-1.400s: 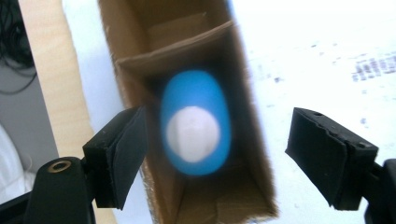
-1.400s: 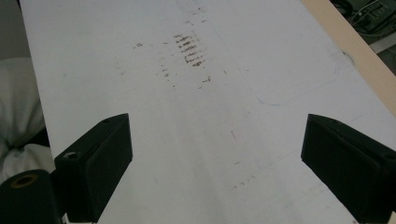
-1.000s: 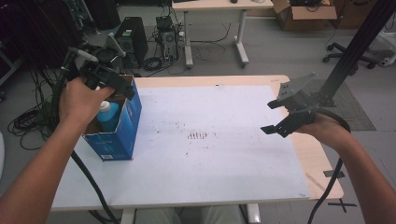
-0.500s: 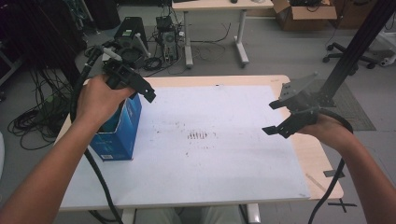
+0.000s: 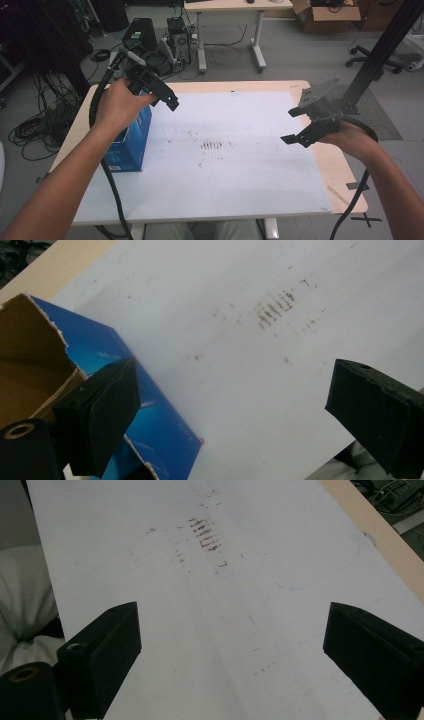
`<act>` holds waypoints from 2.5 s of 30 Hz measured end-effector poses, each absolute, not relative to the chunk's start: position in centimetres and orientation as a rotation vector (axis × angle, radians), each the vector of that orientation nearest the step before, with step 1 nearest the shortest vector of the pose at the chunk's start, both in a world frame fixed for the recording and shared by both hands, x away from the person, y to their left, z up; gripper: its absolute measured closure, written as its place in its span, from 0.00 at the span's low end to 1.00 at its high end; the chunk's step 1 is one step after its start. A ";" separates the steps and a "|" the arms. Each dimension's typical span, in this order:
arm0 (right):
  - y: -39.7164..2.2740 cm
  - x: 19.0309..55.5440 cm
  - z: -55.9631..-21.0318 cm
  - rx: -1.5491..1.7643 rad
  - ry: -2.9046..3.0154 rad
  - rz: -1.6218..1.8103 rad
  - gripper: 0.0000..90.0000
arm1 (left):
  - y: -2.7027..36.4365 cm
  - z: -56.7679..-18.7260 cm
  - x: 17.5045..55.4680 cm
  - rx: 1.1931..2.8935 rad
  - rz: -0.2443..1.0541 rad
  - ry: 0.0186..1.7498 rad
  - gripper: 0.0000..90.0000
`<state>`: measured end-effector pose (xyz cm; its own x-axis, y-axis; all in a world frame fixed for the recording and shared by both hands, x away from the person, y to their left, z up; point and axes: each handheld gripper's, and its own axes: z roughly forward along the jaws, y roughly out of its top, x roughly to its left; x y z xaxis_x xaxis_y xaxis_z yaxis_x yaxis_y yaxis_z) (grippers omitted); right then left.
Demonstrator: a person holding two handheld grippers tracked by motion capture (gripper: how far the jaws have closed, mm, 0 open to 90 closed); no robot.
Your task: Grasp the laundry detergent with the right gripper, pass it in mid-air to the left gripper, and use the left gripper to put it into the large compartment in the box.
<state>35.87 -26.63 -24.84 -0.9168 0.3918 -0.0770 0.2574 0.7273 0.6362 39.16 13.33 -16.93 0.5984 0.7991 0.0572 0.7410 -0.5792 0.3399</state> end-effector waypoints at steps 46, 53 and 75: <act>-25.8 36.5 -25.2 0.533 2.762 0.919 0.09 | 7.0 -20.6 41.5 2.813 0.171 0.753 0.08; -25.8 36.3 -25.2 0.534 2.761 0.916 0.09 | 6.4 -20.8 41.1 2.834 0.169 0.700 0.09; -25.6 36.3 -25.0 0.532 2.758 0.913 0.09 | 6.3 -20.8 41.0 2.836 0.151 0.664 0.09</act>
